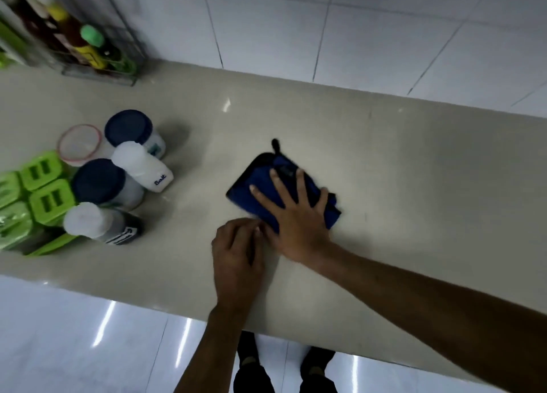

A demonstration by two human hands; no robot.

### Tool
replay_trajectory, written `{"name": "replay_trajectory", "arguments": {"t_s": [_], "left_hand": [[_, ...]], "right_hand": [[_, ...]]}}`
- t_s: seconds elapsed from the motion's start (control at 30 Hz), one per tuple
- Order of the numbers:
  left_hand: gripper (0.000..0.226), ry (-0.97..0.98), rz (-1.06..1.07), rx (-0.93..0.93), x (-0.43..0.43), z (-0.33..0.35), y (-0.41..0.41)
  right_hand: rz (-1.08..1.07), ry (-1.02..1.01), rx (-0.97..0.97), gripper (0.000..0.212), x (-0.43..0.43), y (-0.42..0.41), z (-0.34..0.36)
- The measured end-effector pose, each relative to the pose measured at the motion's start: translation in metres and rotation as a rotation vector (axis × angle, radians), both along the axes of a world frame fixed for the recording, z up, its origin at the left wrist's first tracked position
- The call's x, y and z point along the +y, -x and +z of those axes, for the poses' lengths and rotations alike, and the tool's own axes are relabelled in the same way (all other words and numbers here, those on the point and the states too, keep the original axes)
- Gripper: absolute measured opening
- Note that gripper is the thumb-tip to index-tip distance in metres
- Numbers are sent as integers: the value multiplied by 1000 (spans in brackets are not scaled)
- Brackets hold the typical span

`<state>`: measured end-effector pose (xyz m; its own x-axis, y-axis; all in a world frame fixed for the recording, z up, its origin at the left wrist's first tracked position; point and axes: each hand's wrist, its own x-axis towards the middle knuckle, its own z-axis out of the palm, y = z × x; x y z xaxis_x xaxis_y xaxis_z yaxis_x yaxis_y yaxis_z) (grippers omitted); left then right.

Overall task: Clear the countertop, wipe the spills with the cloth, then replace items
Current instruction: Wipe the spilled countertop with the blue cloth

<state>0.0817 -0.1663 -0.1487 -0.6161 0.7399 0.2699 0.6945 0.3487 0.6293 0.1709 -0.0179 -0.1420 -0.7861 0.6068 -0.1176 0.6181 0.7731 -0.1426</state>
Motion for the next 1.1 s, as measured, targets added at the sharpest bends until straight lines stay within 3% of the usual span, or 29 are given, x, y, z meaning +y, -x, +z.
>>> {"name": "replay_trajectory", "arguments": {"t_s": [0.1,0.17,0.27,0.37,0.43,0.5,0.57,0.63,0.67,0.77,0.83,0.9,0.97,1.1], "left_hand": [[17,-60,-34,71,-18,9,4],[17,-31,-69,91,-26,11,2],[18,-19,-90,50,-34,11,7],[15,-69,-51,3,-34,14,15],[16,-133,-36,-14,-33,20,25],[21,-92,-58,13,-33,27,38],[31,85,-54,19,-36,33,52],[33,240,-30,-26,-37,38,65],[33,291,-52,-19,-37,39,69],[32,364,-127,-21,-33,39,72],[25,355,-117,-11,-29,39,72],[19,327,-95,26,-25,40,67],[16,288,-105,49,-21,40,60],[17,198,-154,55,-14,45,42]], "right_hand": [[268,-79,8,67,-34,-42,-6],[322,-97,-20,64,-15,-66,-4],[125,-82,-73,65,16,-49,2],[-147,-29,-71,67,11,18,5],[-166,2,-42,71,-15,67,2],[-1,-1,13,75,-60,99,1],[150,-73,118,80,-109,104,4],[139,-52,240,96,-135,87,7],[156,-17,221,92,-142,72,9],[394,34,24,54,-141,8,4],[513,42,-49,56,-124,-41,6],[444,-7,-91,63,-91,-88,6],[225,-44,-119,64,-49,-115,9],[-189,-25,-119,67,-12,-79,15]]}}
